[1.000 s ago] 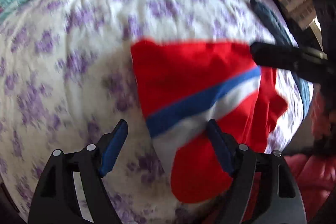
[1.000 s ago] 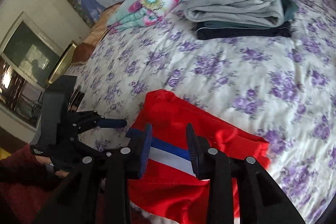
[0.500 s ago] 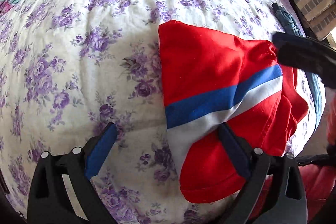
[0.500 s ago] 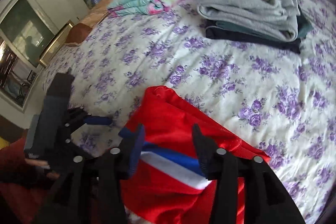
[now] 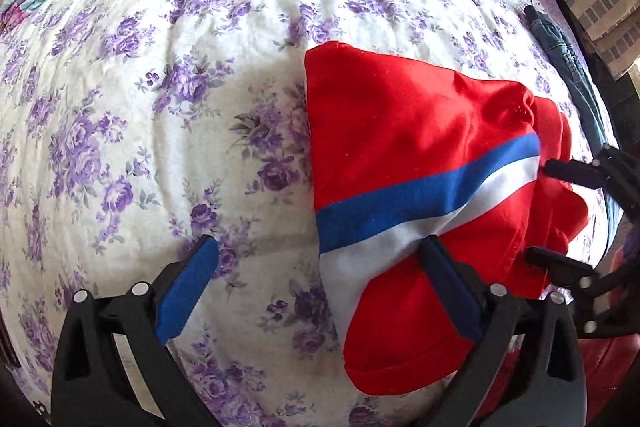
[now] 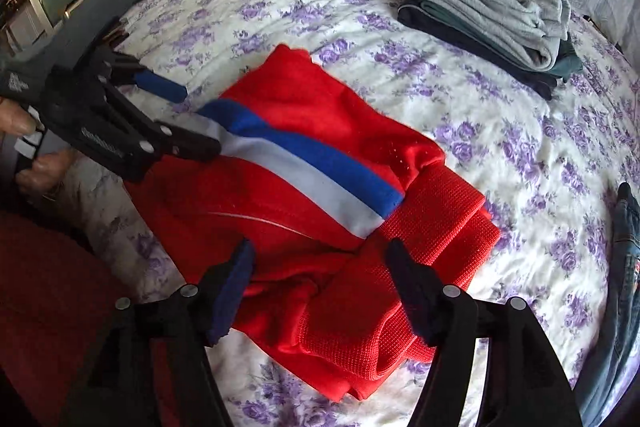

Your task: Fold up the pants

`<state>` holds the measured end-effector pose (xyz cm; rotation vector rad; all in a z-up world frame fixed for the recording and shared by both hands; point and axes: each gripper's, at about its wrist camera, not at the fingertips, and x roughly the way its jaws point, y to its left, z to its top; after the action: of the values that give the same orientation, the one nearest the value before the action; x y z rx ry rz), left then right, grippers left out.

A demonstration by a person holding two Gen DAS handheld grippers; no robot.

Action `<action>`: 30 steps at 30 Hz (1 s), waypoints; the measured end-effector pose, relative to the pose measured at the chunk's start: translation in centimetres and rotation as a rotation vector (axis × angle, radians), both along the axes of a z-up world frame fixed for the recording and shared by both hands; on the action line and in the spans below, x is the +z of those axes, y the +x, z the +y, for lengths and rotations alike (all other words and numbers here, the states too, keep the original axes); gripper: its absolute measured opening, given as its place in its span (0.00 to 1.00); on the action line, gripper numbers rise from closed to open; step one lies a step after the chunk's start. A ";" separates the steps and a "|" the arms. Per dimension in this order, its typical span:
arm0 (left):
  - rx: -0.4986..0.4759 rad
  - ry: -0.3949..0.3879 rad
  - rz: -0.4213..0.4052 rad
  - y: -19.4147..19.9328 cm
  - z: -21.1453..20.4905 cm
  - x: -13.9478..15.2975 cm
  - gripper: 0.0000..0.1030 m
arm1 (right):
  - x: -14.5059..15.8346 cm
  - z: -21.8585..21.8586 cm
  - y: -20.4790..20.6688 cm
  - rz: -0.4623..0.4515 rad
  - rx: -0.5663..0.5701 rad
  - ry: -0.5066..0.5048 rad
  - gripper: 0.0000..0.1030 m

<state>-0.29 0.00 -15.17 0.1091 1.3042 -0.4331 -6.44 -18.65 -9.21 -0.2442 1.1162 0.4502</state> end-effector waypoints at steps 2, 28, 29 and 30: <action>-0.004 0.013 -0.011 -0.1 -0.2 0.2 0.96 | 1.3 -1.3 0.1 -0.036 -0.054 0.047 0.67; 0.034 -0.185 0.150 2.8 -0.2 -1.7 0.96 | -5.5 -12.0 4.7 0.314 -0.504 0.442 0.94; 0.059 -0.210 0.163 3.0 0.0 -2.0 0.95 | -5.4 -11.8 4.7 0.282 -0.506 0.457 0.92; 0.064 -0.231 0.151 3.0 -0.1 -1.7 0.82 | -5.1 -11.4 4.8 0.259 -0.487 0.456 0.87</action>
<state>2.66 -0.07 -16.84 -0.1614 1.3916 -0.5424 -1.66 -30.09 -14.30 0.4907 1.2436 0.2910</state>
